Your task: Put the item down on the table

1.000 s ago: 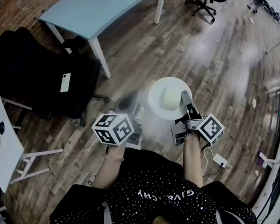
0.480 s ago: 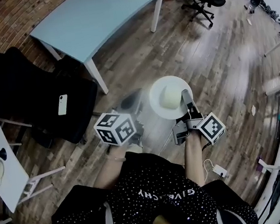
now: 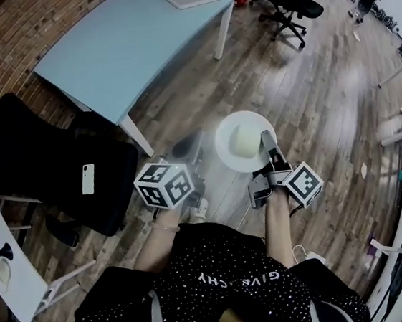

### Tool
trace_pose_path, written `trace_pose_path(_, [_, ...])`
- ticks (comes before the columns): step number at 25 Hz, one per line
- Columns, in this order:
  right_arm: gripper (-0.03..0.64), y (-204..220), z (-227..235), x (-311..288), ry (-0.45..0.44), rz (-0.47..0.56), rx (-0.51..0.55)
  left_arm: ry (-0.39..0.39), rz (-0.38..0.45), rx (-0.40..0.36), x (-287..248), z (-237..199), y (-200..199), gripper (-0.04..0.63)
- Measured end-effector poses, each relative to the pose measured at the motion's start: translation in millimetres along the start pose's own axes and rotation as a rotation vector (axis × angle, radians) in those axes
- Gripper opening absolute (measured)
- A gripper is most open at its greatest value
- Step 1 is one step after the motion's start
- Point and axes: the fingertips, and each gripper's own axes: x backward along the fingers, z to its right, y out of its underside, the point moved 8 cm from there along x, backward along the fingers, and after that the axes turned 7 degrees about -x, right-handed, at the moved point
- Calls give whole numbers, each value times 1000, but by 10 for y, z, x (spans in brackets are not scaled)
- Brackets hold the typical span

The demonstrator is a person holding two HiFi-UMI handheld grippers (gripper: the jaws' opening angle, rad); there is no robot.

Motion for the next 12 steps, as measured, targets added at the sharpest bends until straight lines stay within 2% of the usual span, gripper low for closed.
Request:
trace_pose_path(6, [28, -186, 63, -436, -7, 19, -23, -6, -3, -16, -357, -270, -164, 9])
trace_pose_path(12, [28, -192, 115, -693, -1, -11, -43, -18, -13, 1, -533, -435, -215, 9])
